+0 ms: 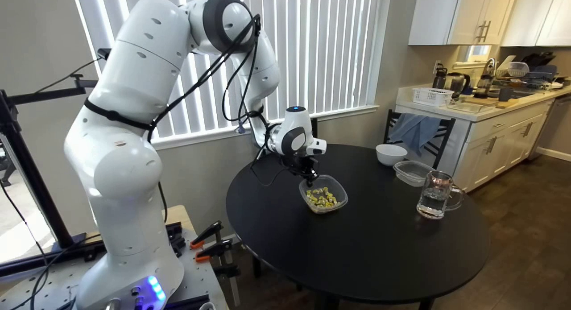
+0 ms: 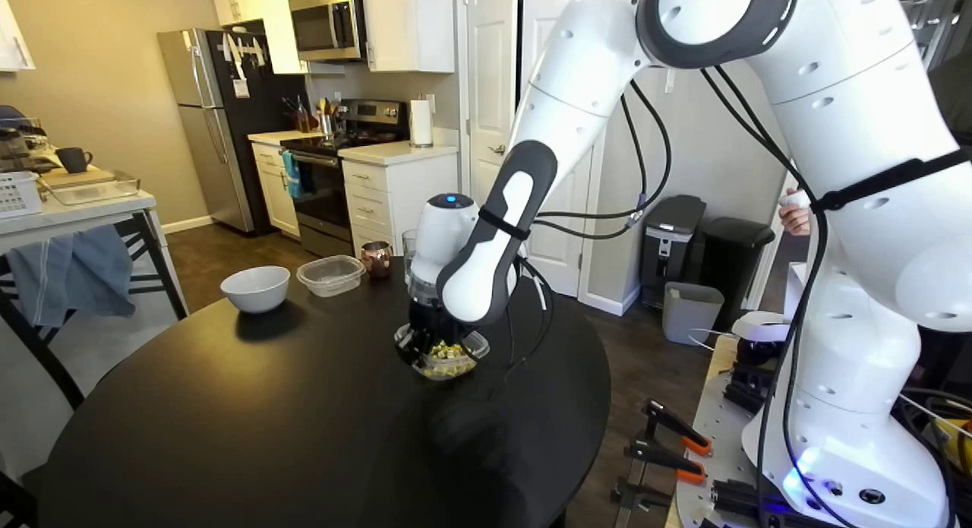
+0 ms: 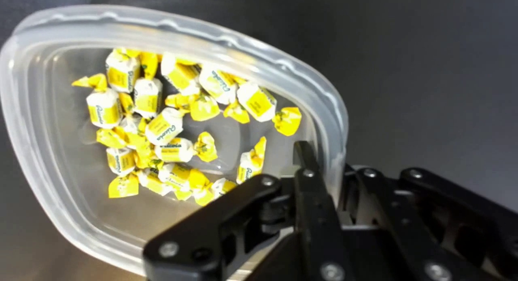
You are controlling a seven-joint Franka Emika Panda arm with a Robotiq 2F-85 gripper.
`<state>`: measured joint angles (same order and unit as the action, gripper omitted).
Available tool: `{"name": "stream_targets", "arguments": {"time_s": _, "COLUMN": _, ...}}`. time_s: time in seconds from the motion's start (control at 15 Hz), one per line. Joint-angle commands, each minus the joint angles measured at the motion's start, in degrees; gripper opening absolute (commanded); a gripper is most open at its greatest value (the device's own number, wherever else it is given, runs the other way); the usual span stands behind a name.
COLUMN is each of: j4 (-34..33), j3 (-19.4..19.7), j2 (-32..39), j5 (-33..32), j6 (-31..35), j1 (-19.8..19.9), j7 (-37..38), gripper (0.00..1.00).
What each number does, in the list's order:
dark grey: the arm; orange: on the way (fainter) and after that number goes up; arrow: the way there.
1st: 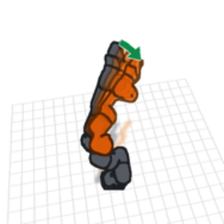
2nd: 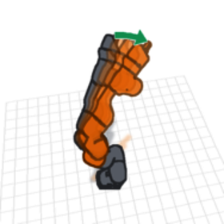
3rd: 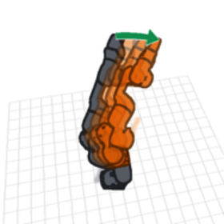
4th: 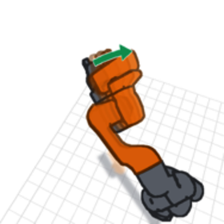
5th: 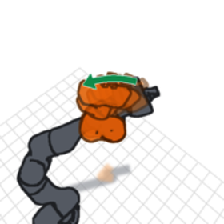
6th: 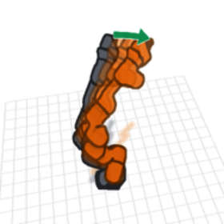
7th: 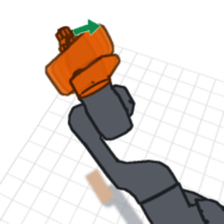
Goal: Pick up the clear lunch box with candy and pour out all the candy onto the table
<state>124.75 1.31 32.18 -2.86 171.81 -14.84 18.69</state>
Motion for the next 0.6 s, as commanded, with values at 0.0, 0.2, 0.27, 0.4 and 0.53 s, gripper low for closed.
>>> {"name": "stream_targets", "arguments": {"time_s": 0.0, "j4": 2.4, "j3": -12.6, "j2": -6.3, "j5": 10.1, "j6": 1.6, "j1": 13.6, "j7": -7.2, "gripper": 0.01}}
{"name": "stream_targets", "arguments": {"time_s": 0.2, "j4": 1.8, "j3": -25.8, "j2": -8.8, "j5": 20.3, "j6": 3.8, "j1": 26.0, "j7": -14.6, "gripper": 0.01}}
{"name": "stream_targets", "arguments": {"time_s": 0.27, "j4": 1.2, "j3": -30.3, "j2": -9.1, "j5": 24.3, "j6": 4.9, "j1": 29.8, "j7": -18.1, "gripper": 0.01}}
{"name": "stream_targets", "arguments": {"time_s": 0.4, "j4": -0.8, "j3": -39.4, "j2": -8.9, "j5": 31.9, "j6": 7.1, "j1": 36.9, "j7": -25.6, "gripper": 0.01}}
{"name": "stream_targets", "arguments": {"time_s": 0.53, "j4": -3.6, "j3": -48.4, "j2": -6.7, "j5": 37.2, "j6": 9.3, "j1": 43.5, "j7": -32.8, "gripper": 0.01}}
